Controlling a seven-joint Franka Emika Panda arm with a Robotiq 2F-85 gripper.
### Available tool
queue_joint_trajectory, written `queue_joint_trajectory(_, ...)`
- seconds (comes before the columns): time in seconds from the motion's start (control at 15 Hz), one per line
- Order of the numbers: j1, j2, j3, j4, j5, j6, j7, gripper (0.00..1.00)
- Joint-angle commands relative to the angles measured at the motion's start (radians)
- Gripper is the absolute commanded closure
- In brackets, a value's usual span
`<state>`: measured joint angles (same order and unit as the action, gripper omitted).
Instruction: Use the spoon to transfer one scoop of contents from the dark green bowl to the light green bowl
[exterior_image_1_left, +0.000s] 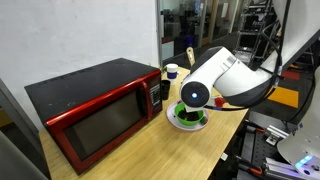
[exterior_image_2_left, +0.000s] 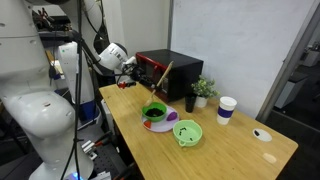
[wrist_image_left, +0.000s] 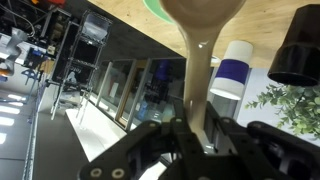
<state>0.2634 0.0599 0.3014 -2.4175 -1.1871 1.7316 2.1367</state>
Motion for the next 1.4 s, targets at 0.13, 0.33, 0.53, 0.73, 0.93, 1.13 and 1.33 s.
queue_joint_trajectory(0.13, 0.033, 0.152, -0.009, 0.094, -0.076, -0.106, 0.138, 0.94)
queue_joint_trajectory(0.33, 0.047, 0.201, -0.007, 0.113, -0.109, -0.137, 0.19, 0.94)
queue_joint_trajectory(0.53, 0.065, 0.232, -0.001, 0.117, -0.136, -0.155, 0.243, 0.94)
queue_joint_trajectory(0.73, 0.079, 0.262, -0.003, 0.124, -0.165, -0.176, 0.287, 0.94)
queue_joint_trajectory(0.93, 0.081, 0.288, -0.009, 0.128, -0.205, -0.192, 0.324, 0.94)
queue_joint_trajectory(1.13, 0.079, 0.312, -0.011, 0.13, -0.25, -0.198, 0.356, 0.94)
queue_joint_trajectory(1.33, 0.075, 0.338, -0.012, 0.133, -0.28, -0.191, 0.385, 0.94)
